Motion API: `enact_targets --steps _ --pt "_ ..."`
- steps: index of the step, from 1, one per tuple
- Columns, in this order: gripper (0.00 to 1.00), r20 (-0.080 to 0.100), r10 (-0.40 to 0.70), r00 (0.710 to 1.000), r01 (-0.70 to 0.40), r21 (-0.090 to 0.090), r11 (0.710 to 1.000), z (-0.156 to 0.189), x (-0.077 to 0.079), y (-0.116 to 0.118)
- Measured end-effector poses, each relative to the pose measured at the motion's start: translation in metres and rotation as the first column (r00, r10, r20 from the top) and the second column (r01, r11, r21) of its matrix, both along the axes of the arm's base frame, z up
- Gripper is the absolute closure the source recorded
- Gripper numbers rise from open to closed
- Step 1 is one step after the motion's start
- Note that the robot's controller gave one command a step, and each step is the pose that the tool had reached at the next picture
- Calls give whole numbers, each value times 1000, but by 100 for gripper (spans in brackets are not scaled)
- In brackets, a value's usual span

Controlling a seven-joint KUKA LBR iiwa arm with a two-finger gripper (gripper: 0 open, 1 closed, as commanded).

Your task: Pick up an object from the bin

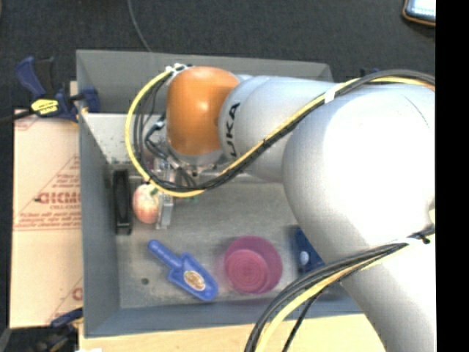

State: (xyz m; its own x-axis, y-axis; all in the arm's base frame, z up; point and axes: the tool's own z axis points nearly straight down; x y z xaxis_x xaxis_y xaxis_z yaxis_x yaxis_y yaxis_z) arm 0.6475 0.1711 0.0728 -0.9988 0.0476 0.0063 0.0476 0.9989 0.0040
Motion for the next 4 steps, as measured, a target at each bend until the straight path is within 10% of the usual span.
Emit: enact_targets --steps 1,2,4 --pt "0 13 -12 1000 11 4 1000 1 -4 0" --pt "100 0 -1 1000 1 2 1000 4 0 0" --pt "100 8 -4 1000 4 4 1000 19 2 0"
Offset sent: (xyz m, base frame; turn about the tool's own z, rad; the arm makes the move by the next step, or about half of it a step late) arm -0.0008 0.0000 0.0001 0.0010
